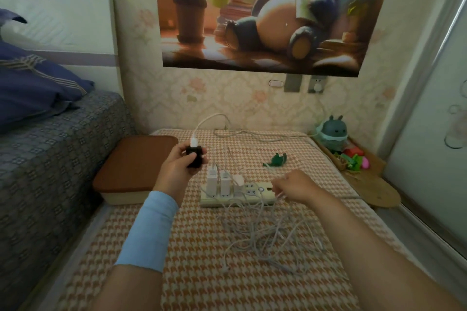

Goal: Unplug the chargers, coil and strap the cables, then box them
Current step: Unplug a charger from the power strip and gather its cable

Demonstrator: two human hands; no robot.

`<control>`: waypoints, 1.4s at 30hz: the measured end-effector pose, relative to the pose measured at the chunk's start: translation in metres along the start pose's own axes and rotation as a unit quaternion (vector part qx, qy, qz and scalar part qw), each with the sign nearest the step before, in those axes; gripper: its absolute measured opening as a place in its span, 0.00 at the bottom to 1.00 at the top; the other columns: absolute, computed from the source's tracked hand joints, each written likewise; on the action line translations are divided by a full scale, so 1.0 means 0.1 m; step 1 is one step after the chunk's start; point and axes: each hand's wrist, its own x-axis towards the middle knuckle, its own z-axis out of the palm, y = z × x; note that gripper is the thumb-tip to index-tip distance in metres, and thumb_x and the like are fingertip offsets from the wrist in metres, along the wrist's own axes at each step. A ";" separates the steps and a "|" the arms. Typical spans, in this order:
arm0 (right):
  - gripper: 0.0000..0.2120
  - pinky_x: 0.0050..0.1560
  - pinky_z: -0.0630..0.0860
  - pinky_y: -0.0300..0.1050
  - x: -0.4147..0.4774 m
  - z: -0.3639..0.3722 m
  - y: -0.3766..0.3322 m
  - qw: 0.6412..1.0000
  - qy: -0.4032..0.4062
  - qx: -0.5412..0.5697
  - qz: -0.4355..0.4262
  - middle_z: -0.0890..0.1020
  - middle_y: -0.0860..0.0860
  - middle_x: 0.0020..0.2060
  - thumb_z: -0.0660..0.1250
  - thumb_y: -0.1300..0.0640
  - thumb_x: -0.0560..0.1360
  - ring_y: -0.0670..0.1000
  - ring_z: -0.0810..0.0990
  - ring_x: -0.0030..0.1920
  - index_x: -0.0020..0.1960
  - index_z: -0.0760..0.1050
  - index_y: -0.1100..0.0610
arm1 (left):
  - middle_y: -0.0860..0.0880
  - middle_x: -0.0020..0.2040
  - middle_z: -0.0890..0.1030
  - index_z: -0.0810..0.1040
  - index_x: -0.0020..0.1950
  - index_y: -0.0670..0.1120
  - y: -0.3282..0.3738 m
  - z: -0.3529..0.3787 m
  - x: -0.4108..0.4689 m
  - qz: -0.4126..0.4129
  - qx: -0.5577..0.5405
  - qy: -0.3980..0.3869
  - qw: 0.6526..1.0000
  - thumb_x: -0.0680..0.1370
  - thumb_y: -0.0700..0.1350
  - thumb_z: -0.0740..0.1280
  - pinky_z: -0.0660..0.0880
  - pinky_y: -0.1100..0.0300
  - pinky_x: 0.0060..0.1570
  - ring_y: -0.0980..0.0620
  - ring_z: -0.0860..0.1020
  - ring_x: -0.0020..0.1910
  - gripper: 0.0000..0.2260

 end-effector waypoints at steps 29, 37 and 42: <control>0.09 0.52 0.82 0.42 -0.08 0.07 -0.51 0.944 -0.012 0.254 -0.210 0.86 0.47 0.50 0.69 0.57 0.80 0.46 0.85 0.49 0.58 0.83 0.50 | 0.48 0.36 0.77 0.78 0.52 0.44 -0.22 0.75 -0.06 -0.071 0.065 0.006 0.995 0.83 0.40 0.61 0.79 0.52 0.42 0.49 0.75 0.33 0.06; 0.16 0.35 0.69 0.42 0.00 0.25 -0.16 0.984 -0.089 0.024 -0.150 0.75 0.44 0.27 0.72 0.54 0.78 0.45 0.73 0.30 0.32 0.76 0.51 | 0.48 0.38 0.78 0.76 0.60 0.43 0.06 0.42 -0.08 -0.062 -0.096 0.076 0.991 0.83 0.43 0.63 0.79 0.53 0.42 0.50 0.75 0.31 0.08; 0.09 0.44 0.81 0.48 -0.07 0.17 -0.34 0.971 0.066 0.146 -0.178 0.85 0.44 0.34 0.67 0.51 0.81 0.47 0.84 0.37 0.47 0.85 0.50 | 0.43 0.46 0.81 0.80 0.60 0.38 0.12 0.31 -0.17 -0.072 0.007 0.077 0.994 0.81 0.51 0.66 0.78 0.56 0.41 0.51 0.76 0.31 0.17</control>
